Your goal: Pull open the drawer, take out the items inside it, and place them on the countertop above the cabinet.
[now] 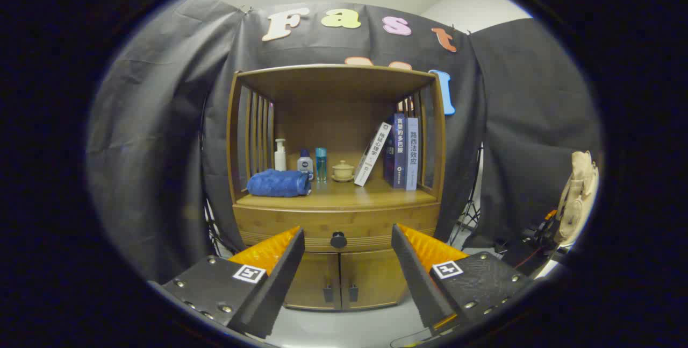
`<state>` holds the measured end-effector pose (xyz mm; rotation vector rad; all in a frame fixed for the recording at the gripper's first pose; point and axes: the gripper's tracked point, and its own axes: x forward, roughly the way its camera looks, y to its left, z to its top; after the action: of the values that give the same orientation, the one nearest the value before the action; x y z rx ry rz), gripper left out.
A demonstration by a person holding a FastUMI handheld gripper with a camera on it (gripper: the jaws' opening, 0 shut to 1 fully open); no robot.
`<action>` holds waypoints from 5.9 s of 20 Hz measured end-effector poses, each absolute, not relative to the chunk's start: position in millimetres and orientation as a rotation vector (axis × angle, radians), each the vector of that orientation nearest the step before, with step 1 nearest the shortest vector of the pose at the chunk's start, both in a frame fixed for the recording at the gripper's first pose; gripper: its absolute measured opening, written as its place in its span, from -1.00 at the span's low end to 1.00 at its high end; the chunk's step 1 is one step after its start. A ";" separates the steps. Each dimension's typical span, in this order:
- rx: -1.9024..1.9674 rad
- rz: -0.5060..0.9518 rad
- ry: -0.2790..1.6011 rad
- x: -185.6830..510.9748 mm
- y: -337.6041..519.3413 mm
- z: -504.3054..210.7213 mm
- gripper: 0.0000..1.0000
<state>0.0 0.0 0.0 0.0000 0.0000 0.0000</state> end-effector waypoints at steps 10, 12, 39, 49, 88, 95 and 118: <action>0.004 0.020 0.014 -1.1 -1.1 -4.3 0.95; 0.003 0.014 0.002 -2.1 -0.6 -0.8 0.96; -0.046 0.006 -0.126 94.6 -0.9 -22.2 0.97; -0.024 0.037 -0.011 202.4 28.9 -115.2 0.97; -0.099 0.074 0.129 79.3 9.5 -170.1 -0.33; -0.082 0.090 0.136 37.7 10.1 -170.7 -0.33; 0.153 -0.020 0.091 59.4 0.2 -28.6 0.93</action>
<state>59.4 0.2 -28.6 0.1534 0.0914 -0.0201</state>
